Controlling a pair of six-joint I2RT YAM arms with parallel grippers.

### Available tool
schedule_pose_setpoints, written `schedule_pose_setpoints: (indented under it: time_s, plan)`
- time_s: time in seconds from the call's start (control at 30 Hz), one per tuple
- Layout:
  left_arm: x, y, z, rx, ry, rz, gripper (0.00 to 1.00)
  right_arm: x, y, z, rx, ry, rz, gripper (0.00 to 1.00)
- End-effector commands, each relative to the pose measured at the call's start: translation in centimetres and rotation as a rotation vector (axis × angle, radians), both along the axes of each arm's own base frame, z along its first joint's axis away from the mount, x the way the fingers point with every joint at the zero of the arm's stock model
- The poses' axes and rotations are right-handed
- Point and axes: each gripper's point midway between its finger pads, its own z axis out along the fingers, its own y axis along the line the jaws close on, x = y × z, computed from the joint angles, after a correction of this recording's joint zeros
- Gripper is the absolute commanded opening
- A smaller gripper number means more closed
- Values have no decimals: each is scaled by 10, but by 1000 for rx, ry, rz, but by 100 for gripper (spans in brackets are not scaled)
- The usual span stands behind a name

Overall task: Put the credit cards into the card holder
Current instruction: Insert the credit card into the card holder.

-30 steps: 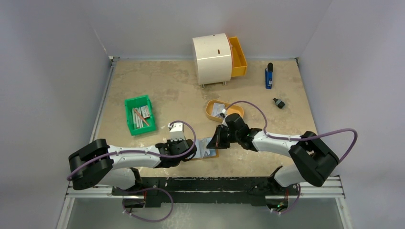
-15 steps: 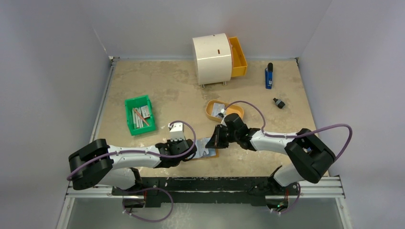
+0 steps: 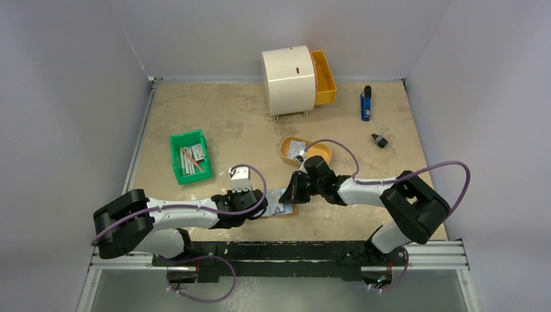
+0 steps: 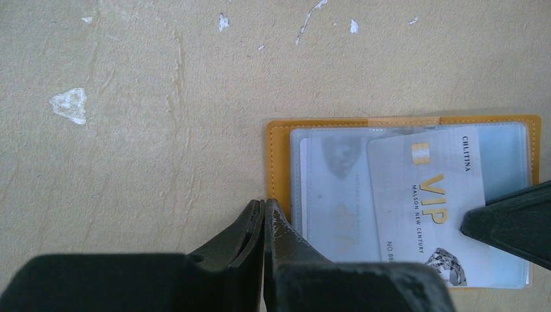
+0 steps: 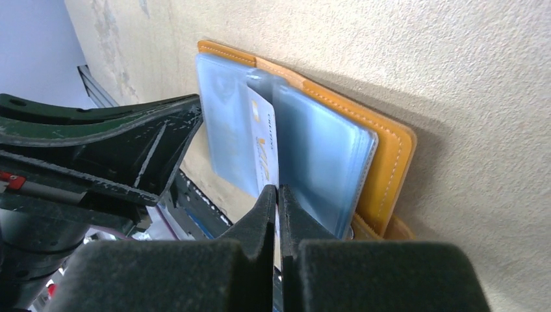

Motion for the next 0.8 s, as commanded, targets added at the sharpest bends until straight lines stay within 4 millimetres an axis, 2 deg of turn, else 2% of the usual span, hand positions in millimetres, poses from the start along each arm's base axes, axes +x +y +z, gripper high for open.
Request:
schedule_pose_setpoints:
  time_s: [0.0, 0.33, 0.77]
  plan:
    - [1, -3, -3, -29, 4, 16, 2, 1, -2, -10, -15, 7, -10, 0]
    - [-1, -1, -6, -34, 11, 21, 2, -3, -13, -17, -30, 34, -78, 0]
    - [-2, -5, -7, -60, 19, 18, 1, 10, -3, -9, 9, 11, -108, 0]
